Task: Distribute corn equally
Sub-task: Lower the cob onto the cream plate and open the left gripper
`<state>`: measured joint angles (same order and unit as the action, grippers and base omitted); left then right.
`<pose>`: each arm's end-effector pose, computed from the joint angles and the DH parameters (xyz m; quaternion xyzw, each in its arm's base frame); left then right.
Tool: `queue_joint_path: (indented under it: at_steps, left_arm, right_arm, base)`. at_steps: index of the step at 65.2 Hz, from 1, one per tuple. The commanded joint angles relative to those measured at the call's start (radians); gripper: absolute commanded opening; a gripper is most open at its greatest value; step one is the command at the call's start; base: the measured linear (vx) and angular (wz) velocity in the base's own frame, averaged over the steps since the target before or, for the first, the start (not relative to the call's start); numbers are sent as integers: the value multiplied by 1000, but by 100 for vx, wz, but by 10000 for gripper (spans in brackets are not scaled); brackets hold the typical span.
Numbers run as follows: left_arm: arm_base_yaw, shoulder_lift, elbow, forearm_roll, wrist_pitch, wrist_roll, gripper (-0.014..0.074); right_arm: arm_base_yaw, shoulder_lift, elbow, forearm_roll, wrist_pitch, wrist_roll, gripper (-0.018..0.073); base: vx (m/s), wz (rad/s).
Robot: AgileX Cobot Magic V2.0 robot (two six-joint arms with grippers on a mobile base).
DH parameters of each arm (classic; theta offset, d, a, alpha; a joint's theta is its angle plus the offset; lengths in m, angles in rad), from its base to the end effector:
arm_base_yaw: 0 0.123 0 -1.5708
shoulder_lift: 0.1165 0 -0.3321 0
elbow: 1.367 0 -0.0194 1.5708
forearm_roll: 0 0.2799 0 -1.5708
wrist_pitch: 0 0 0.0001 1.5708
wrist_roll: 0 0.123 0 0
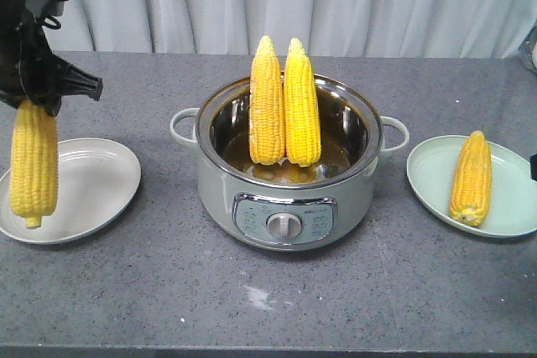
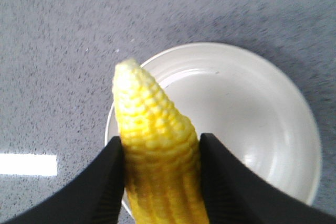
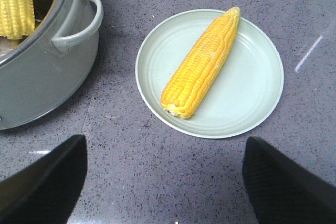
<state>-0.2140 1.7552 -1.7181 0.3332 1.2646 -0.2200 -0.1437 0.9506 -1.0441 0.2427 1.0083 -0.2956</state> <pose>0.4181 -0.0516 0.3647 0.0183 0.9706 0.1230 0.2061 0.1958 -0.0030 0.3956 -0.0473 0.9240 0.0375 0.3777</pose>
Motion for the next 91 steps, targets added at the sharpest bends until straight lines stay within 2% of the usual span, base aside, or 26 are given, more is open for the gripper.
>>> queue_joint_path:
  at_steps: [1,15,22,30,38,50,71,78,91]
  left_arm:
    - [22,-24,-16,18,-14,10,22]
    - [39,22,-16,14,-37,12,24]
    - [39,42,-16,-24,-49,31,30]
    - [39,50,-16,-60,-67,46,56]
    - [39,55,-16,-59,-71,46,104]
    - [39,57,-16,-58,-75,46,251]
    - [39,57,-16,-58,-79,46,619]
    - [39,57,-16,-58,-89,46,672]
    - [39,48,-16,-58,-112,46,669]
  right_arm:
    - [0,-10,-24,11,-55,-6,594]
    - [0,-10,-24,11,-54,-6,594]
    - [0,-10,-24,11,-54,-6,594]
    - [0,-10,-24,11,-54,-6,594]
    - [0,-10,-24,11,-53,-6,594]
    - [0,-10,-24,11,-53,-6,594]
    - [0,-10,-24,11,-50,-6,594]
    - [0,-10,-24,11,-50,-6,594]
    - [0,-10,-24,11,-50,-6,594]
  base:
    - [0,0]
    - [0,0]
    - [0,0]
    - [0,0]
    - [0,0]
    - [0,0]
    - [0,0]
    - [0,0]
    - [0,0]
